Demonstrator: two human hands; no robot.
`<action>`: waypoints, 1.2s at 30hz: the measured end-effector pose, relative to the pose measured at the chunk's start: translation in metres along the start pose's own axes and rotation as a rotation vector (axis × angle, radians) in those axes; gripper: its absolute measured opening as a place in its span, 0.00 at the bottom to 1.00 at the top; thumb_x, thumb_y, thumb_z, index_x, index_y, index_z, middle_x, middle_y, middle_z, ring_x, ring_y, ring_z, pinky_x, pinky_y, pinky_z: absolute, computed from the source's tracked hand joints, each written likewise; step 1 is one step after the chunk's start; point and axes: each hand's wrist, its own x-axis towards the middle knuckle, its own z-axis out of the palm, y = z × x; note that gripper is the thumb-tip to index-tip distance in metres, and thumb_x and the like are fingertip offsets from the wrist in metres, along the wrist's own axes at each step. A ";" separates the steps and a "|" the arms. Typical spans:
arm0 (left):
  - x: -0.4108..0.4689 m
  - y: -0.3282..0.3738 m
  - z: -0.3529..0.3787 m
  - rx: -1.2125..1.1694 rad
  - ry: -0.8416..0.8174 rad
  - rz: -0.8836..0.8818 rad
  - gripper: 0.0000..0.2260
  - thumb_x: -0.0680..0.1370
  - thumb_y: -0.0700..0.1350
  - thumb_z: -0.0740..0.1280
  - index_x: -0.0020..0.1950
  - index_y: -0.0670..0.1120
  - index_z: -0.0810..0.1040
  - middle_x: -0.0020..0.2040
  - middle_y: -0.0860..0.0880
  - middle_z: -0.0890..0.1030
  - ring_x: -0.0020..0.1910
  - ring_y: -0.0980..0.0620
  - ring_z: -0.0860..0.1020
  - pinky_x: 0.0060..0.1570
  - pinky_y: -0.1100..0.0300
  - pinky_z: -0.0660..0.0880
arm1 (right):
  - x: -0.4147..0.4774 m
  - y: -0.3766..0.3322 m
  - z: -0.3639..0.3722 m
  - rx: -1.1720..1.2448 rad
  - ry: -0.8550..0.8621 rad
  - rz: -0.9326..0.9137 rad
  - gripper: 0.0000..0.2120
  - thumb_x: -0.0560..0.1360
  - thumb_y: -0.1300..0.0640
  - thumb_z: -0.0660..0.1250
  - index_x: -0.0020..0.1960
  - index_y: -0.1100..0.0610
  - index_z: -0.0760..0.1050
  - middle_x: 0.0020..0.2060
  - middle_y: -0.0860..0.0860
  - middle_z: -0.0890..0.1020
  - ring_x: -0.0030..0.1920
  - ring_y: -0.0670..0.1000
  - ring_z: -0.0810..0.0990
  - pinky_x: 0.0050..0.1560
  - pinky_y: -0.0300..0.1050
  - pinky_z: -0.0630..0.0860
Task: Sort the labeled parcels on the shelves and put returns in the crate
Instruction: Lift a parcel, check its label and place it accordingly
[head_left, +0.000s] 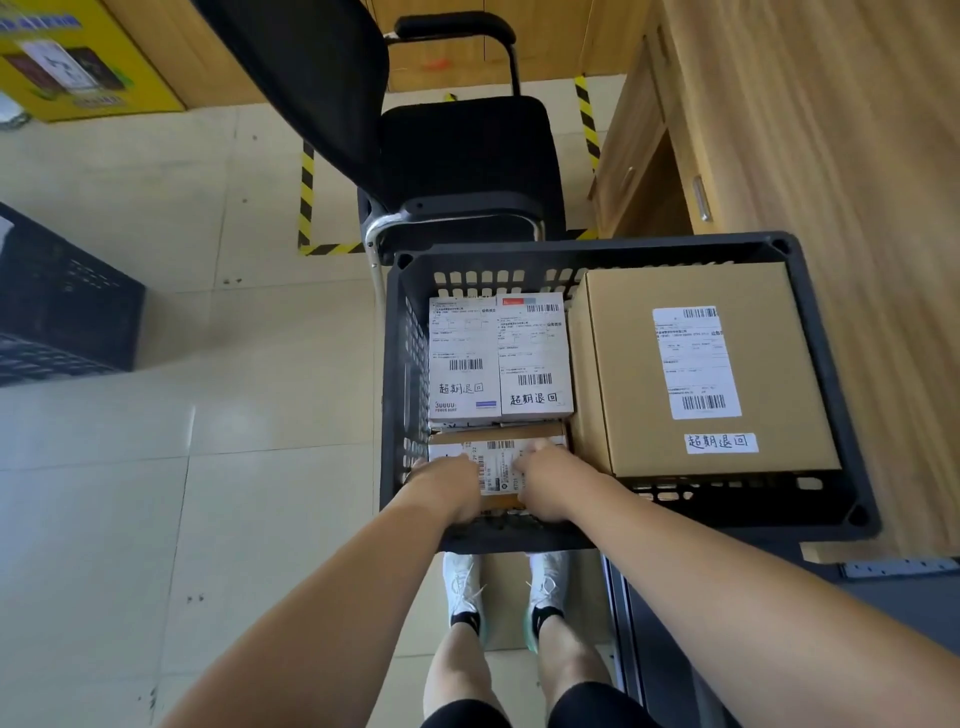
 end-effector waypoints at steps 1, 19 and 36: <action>-0.002 0.000 -0.002 -0.025 0.007 0.006 0.17 0.82 0.45 0.61 0.71 0.45 0.71 0.68 0.45 0.77 0.65 0.42 0.76 0.63 0.49 0.72 | -0.001 -0.001 -0.001 -0.008 -0.011 -0.003 0.21 0.82 0.55 0.62 0.74 0.57 0.71 0.71 0.57 0.72 0.69 0.59 0.72 0.69 0.52 0.72; -0.179 0.028 -0.181 -0.173 0.673 0.145 0.22 0.82 0.49 0.65 0.77 0.53 0.69 0.75 0.51 0.71 0.71 0.47 0.72 0.70 0.49 0.72 | -0.207 -0.005 -0.187 0.144 0.700 -0.090 0.28 0.82 0.51 0.65 0.80 0.47 0.62 0.79 0.49 0.63 0.74 0.53 0.69 0.71 0.52 0.71; -0.344 0.183 -0.337 0.210 1.102 0.687 0.26 0.81 0.58 0.66 0.78 0.58 0.66 0.78 0.57 0.66 0.77 0.53 0.64 0.77 0.48 0.63 | -0.442 0.070 -0.257 0.149 1.315 0.282 0.30 0.82 0.44 0.64 0.81 0.43 0.58 0.78 0.47 0.64 0.76 0.54 0.65 0.76 0.54 0.63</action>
